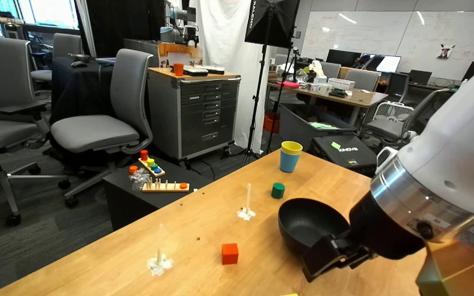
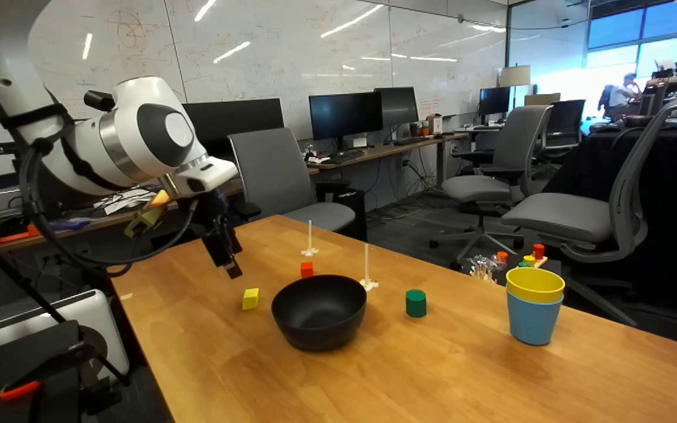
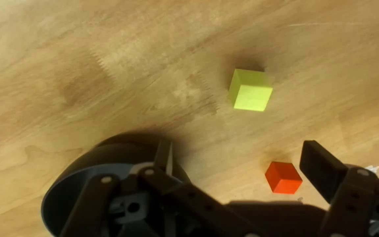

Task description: Put the blocks into the bowl

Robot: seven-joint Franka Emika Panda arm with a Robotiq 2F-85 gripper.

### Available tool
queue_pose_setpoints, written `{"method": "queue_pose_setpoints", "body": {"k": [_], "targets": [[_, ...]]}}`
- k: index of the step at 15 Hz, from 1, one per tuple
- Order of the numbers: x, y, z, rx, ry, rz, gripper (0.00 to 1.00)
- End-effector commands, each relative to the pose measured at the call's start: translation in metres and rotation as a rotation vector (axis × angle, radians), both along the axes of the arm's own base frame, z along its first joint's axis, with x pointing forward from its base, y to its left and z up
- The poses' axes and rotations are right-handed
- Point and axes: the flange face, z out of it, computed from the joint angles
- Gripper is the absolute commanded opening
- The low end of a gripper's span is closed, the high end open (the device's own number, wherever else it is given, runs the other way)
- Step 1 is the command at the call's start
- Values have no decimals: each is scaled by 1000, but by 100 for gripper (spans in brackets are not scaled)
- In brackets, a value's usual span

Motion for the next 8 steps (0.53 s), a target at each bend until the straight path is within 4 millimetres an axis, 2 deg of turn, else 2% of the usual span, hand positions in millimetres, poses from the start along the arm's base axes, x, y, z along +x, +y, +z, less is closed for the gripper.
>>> {"method": "queue_pose_setpoints", "body": {"k": [1, 8], "targets": [[6, 10, -23, -21, 26, 26, 100], [15, 16, -52, -12, 33, 27, 100]]}}
